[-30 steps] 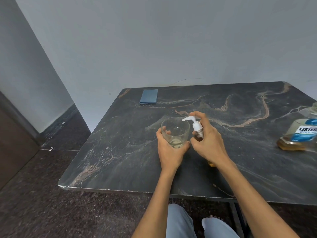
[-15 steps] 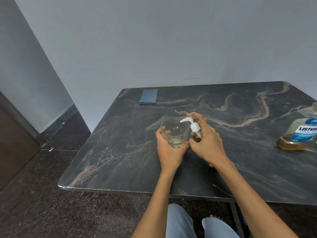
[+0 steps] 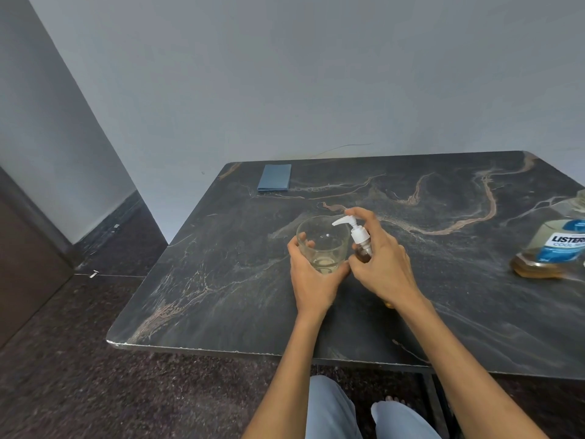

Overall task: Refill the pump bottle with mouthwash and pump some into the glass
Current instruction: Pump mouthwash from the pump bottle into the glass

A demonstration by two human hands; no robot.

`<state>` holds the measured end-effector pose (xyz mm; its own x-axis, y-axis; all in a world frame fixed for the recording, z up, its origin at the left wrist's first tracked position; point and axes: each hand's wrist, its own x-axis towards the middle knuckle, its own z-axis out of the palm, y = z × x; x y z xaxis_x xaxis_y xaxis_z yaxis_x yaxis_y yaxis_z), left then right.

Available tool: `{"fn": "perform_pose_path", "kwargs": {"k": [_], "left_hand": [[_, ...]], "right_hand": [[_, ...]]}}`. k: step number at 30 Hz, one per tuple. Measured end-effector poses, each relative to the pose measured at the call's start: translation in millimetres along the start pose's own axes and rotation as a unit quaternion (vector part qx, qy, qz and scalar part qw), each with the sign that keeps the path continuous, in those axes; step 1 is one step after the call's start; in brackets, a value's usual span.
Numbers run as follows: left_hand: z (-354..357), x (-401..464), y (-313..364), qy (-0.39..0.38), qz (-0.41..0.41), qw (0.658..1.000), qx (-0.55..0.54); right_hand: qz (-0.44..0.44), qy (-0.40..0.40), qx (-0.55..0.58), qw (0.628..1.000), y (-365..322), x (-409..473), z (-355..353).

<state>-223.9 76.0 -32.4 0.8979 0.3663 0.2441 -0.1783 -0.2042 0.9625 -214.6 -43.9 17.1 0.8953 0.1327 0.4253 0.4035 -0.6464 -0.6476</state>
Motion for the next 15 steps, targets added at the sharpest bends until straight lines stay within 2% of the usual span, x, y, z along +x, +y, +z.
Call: {"fn": "perform_pose_path", "kwargs": {"k": [8,15], "left_hand": [[0.5,1.2,-1.6,0.001,0.000,1.000,0.000],[0.9,0.6,-1.0,0.003,-0.003,1.000,-0.008]], "right_hand": [[0.002,0.018,0.002,1.000,0.6,-1.9,0.1],[-0.007,0.002,-0.012,1.000,-1.3,-0.4,2.1]]}}
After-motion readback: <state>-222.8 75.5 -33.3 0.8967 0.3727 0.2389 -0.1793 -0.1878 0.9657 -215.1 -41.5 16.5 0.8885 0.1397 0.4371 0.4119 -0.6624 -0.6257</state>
